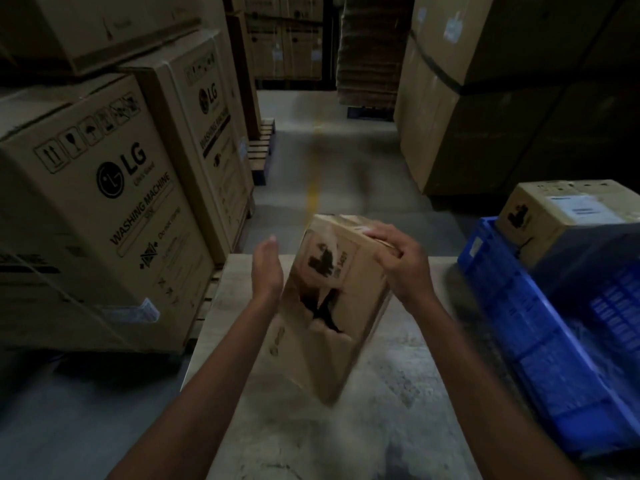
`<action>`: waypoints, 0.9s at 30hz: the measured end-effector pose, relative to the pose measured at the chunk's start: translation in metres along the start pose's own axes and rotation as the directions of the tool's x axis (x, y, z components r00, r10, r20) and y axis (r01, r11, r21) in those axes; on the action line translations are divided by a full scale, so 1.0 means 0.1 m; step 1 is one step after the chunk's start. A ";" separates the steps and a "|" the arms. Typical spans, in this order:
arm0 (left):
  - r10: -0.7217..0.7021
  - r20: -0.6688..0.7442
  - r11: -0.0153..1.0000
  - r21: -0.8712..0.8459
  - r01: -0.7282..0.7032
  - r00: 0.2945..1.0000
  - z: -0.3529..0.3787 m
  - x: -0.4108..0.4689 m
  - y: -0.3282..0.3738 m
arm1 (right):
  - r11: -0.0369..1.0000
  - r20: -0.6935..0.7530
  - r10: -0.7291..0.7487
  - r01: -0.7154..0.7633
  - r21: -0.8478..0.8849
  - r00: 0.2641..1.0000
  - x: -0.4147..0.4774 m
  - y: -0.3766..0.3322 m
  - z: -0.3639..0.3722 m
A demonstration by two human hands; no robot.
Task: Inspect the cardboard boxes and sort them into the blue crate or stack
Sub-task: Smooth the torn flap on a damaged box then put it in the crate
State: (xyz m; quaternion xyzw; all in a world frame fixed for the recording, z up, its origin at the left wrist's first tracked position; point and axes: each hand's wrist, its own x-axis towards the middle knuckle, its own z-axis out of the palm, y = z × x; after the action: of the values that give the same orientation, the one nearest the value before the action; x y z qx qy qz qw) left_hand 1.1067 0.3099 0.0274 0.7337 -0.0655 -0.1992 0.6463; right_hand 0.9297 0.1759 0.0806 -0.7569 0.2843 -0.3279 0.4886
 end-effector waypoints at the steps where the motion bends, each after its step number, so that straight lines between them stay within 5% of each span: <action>1: -0.064 0.075 0.993 -0.096 0.071 0.995 -0.02 0.01 0.14 | 0.998 -0.049 0.035 -0.032 0.058 0.998 -0.05 0.02 0.06; 5: -0.189 0.487 0.937 -0.171 0.306 0.853 -0.06 -0.19 0.42 | 0.910 -0.146 0.353 -0.303 0.282 0.924 -0.19 -0.01 0.25; 8: -0.175 0.535 0.913 -0.227 0.340 0.826 -0.07 -0.31 0.37 | 0.903 -0.102 0.351 -0.307 0.302 0.931 -0.26 0.02 0.23; 11: -0.014 0.531 0.944 -0.273 0.186 0.847 -0.11 -0.34 0.21 | 0.943 -0.082 0.230 -0.201 0.264 0.970 -0.40 0.16 0.20; 17: 0.026 0.454 0.981 -0.182 0.064 0.890 -0.25 -0.45 -0.11 | 0.987 -0.009 0.113 -0.111 0.120 0.994 -0.76 0.57 0.28; 19: 0.197 0.346 0.974 0.037 -0.223 0.917 -0.29 -0.56 -0.13 | 0.996 -0.037 0.075 -0.076 -0.042 0.997 -0.82 0.56 0.27; 22: 0.580 0.374 0.632 0.354 -0.689 0.724 -0.29 -0.76 -0.20 | 0.907 -0.099 -0.175 0.121 -0.403 0.980 -0.88 0.43 0.27; 24: 0.539 0.542 0.458 0.453 -0.765 0.645 -0.24 -0.84 -0.25 | 0.837 0.029 -0.210 0.195 -0.511 0.977 -0.90 0.35 0.33; 27: 0.400 0.609 0.285 0.627 -0.725 0.685 -0.20 -0.85 -0.28 | 0.737 0.163 -0.110 0.191 -0.649 0.980 -0.92 0.32 0.44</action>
State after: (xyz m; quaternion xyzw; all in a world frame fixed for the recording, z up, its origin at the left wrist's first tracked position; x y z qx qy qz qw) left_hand 1.0322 0.3629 0.0200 0.8265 -0.5195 -0.0171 0.2160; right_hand 0.9030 0.2575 0.0171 -0.9184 0.2915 -0.2011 0.1764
